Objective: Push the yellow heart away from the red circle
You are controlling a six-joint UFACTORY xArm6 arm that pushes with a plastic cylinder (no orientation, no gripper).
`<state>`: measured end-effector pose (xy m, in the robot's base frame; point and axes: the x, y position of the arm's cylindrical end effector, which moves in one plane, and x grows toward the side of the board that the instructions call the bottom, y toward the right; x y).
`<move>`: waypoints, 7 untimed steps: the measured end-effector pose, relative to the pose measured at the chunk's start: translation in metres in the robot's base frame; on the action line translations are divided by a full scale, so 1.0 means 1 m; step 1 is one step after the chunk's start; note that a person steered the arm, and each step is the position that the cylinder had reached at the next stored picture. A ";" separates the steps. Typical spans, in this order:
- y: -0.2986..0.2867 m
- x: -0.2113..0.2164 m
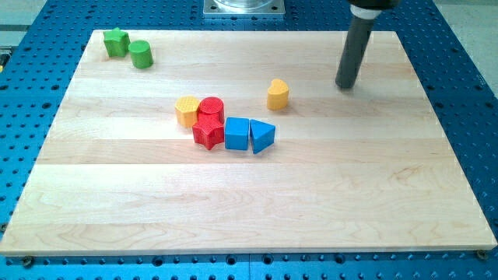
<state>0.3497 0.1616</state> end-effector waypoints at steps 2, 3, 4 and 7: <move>-0.176 0.018; -0.099 0.046; -0.155 0.058; -0.284 -0.004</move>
<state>0.3454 -0.1225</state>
